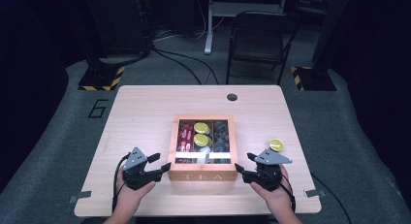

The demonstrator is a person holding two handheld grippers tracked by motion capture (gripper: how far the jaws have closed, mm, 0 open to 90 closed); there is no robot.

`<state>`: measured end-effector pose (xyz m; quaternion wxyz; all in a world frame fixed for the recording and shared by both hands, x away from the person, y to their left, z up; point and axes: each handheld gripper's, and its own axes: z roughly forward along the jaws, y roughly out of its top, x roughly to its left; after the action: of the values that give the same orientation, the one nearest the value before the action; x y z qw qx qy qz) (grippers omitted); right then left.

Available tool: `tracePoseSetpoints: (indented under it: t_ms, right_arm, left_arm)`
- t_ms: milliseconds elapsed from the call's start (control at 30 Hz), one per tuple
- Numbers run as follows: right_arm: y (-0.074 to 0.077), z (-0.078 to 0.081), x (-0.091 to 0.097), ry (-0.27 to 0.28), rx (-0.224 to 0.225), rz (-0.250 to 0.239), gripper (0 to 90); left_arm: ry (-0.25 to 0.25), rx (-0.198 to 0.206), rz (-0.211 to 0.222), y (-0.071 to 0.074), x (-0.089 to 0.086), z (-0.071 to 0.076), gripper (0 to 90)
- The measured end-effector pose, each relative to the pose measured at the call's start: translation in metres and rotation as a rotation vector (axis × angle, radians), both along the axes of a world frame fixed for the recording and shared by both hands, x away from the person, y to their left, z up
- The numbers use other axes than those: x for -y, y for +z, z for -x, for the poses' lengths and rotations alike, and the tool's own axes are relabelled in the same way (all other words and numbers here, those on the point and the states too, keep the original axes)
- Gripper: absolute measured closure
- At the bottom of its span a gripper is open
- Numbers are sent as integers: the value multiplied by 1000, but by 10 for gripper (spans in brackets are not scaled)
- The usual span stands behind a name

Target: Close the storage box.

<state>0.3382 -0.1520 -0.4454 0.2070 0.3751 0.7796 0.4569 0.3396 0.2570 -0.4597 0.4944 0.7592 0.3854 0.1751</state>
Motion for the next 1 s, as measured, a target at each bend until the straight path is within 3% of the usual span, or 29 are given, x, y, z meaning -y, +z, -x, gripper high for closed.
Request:
tracePoseSetpoints:
  t_ms: [167, 367, 467, 600, 767, 1000]
  right_arm:
    - [1, -5, 13, -34, -17, -8, 368]
    - [3, -7, 26, -88, -4, -11, 368]
    - [1, -9, 31, -102, -2, -8, 368]
    - [-3, -10, 33, -111, 1, 16, 367]
    - [-8, -11, 32, -111, 1, 40, 368]
    - [-18, -17, 32, -106, -17, 83, 369]
  left_arm:
    - [32, -13, 19, 0, -7, -4, 401]
    - [48, 5, -21, -2, -14, -8, 401]
    - [60, 4, -19, -4, -16, -10, 401]
    - [74, -5, -32, -7, -20, -12, 401]
    - [96, -14, 2, -10, -28, -13, 402]
    - [121, -8, -24, -10, -36, -17, 401]
